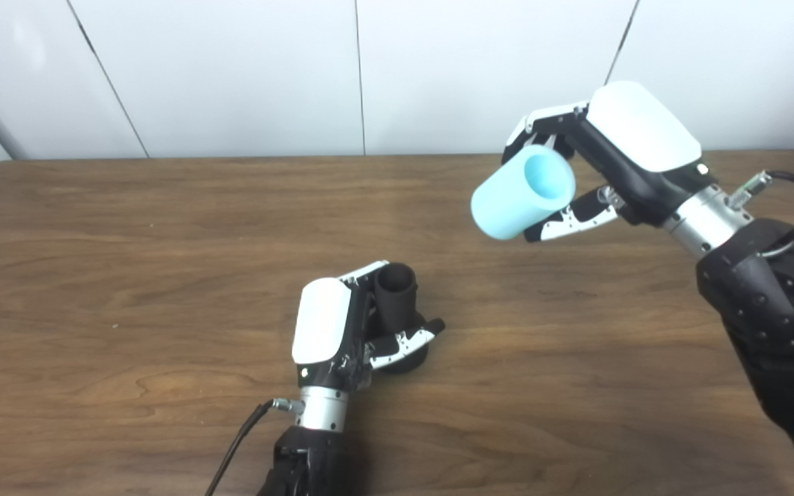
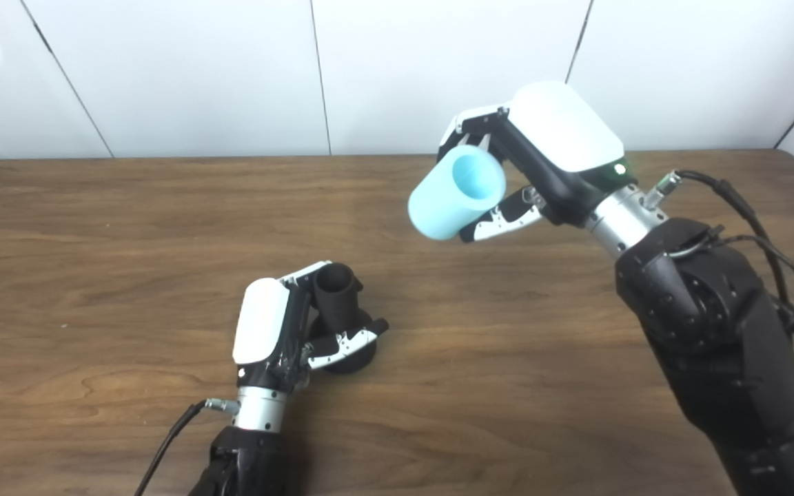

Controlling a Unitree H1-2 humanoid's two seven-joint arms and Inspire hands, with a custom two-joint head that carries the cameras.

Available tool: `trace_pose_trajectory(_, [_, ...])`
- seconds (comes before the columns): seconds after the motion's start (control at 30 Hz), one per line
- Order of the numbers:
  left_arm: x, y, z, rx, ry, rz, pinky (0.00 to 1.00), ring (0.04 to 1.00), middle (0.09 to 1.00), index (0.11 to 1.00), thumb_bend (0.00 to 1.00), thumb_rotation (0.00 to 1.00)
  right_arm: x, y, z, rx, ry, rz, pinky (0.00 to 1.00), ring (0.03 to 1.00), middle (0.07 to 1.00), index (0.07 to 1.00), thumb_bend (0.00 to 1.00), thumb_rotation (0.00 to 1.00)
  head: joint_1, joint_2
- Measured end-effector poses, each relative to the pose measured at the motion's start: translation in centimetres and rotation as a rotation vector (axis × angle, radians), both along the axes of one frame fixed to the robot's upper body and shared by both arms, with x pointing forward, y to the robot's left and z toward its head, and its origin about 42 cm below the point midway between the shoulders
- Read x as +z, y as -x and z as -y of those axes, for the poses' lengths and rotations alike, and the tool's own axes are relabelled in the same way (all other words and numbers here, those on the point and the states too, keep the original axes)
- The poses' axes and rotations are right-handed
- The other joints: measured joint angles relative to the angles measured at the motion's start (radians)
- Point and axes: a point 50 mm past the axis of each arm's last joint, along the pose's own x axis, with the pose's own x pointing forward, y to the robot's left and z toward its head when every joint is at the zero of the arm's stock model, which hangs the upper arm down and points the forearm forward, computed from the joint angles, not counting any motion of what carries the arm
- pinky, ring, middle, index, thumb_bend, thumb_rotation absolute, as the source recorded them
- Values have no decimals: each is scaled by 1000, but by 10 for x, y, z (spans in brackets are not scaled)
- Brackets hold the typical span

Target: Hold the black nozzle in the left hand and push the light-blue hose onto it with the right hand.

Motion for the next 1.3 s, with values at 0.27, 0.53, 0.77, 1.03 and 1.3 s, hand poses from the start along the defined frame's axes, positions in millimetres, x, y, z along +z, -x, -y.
trace_pose_trajectory(0.27, [0, 0, 0, 4, -2, -1, 424, 463, 458, 508, 505, 0, 3, 16, -16, 68, -55, -10, 370, 387, 501, 514, 517, 0, 5, 6])
trace_pose_trajectory(0.53, [0, 0, 0, 6, -1, -2, 424, 459, 456, 509, 505, 0, 8, 31, -32, 115, -87, -6, 326, 373, 503, 528, 513, 0, 9, 8])
trace_pose_trajectory(0.77, [0, 0, 0, 7, -5, -3, 415, 453, 458, 515, 505, 0, 12, 33, -35, 122, -84, -6, 342, 379, 503, 514, 516, 0, 12, 8])
trace_pose_trajectory(1.03, [-1, -1, 3, 4, -44, -24, 528, 602, 519, 480, 523, 0, 14, 32, -38, 116, -74, -3, 345, 378, 499, 513, 516, 0, 17, 6])
trace_pose_trajectory(1.3, [-2, -1, 6, -12, -92, -49, 668, 683, 667, 562, 720, 97, 14, 30, -37, 117, -78, -6, 364, 388, 500, 511, 517, 0, 21, 6])
